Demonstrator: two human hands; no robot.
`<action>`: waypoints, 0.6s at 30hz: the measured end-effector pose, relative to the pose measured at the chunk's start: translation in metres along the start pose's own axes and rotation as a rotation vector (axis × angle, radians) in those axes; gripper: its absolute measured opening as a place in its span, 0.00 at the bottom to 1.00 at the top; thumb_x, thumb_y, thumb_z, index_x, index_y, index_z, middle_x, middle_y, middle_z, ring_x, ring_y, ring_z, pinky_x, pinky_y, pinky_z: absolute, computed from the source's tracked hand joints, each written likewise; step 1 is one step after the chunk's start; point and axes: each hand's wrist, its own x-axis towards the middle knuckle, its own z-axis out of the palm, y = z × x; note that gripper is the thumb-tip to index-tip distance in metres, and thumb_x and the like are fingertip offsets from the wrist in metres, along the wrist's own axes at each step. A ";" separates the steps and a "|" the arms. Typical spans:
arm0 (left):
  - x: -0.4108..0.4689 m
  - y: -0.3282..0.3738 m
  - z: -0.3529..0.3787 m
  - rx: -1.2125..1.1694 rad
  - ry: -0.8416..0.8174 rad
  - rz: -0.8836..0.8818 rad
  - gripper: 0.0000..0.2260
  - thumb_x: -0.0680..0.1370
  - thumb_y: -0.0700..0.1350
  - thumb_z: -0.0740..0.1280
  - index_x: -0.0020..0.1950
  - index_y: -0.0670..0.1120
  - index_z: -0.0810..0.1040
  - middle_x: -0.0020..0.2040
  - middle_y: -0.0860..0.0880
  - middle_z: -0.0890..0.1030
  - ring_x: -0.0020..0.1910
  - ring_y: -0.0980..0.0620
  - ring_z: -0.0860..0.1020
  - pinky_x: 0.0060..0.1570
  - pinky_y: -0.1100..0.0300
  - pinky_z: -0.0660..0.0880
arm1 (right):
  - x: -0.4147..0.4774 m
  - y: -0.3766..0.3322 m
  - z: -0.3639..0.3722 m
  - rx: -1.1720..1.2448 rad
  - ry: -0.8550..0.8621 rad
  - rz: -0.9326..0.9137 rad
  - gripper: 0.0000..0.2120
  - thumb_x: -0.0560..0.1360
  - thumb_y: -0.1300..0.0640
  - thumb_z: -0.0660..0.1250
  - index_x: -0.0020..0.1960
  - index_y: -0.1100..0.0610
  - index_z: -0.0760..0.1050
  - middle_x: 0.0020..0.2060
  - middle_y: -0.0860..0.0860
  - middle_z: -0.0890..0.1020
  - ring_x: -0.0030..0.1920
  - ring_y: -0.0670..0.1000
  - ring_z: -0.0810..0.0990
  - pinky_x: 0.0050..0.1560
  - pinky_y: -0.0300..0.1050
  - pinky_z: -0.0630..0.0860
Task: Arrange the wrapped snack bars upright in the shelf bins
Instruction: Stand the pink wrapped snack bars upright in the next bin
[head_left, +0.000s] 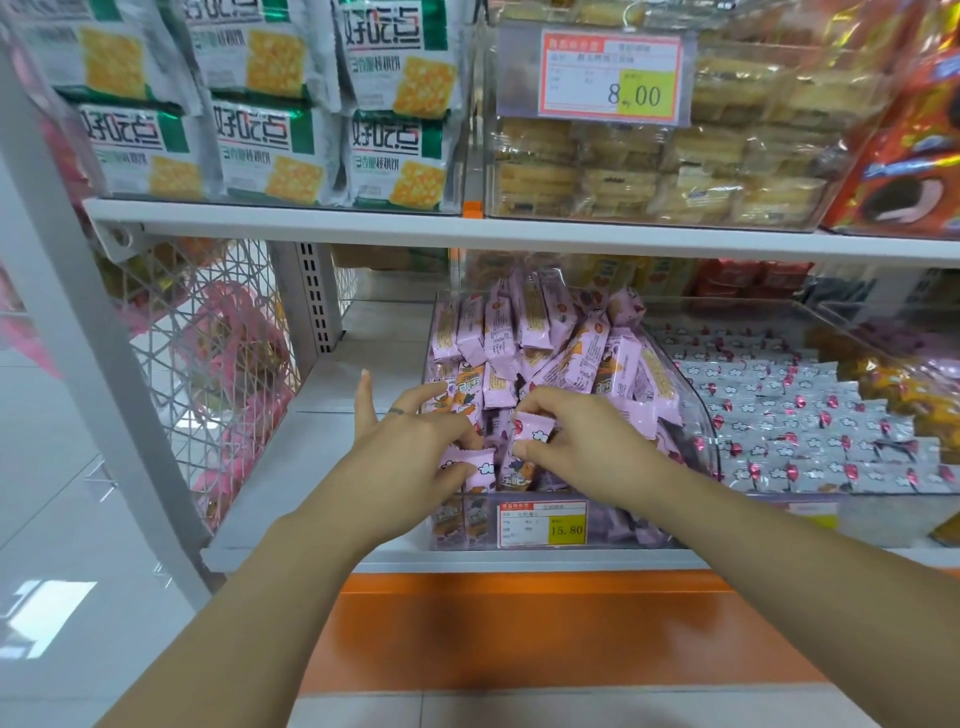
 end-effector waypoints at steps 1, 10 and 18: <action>0.000 0.000 0.001 -0.002 0.006 0.002 0.05 0.78 0.52 0.64 0.53 0.55 0.75 0.49 0.64 0.76 0.75 0.59 0.52 0.67 0.44 0.28 | 0.002 -0.002 -0.003 -0.032 -0.034 -0.016 0.16 0.74 0.52 0.70 0.60 0.55 0.73 0.38 0.43 0.73 0.28 0.39 0.67 0.31 0.32 0.62; 0.000 -0.002 0.003 -0.016 0.019 0.024 0.04 0.78 0.52 0.63 0.52 0.56 0.75 0.54 0.61 0.77 0.74 0.61 0.51 0.67 0.46 0.27 | 0.015 -0.022 -0.031 -0.416 -0.359 -0.127 0.20 0.75 0.53 0.68 0.66 0.56 0.73 0.50 0.51 0.78 0.41 0.45 0.72 0.42 0.38 0.67; 0.001 0.000 0.002 0.003 -0.009 0.019 0.09 0.78 0.52 0.63 0.58 0.59 0.74 0.57 0.61 0.77 0.74 0.62 0.50 0.68 0.45 0.28 | 0.009 -0.026 -0.050 -0.523 -0.294 -0.168 0.18 0.75 0.51 0.68 0.64 0.52 0.74 0.52 0.49 0.80 0.48 0.46 0.77 0.45 0.37 0.67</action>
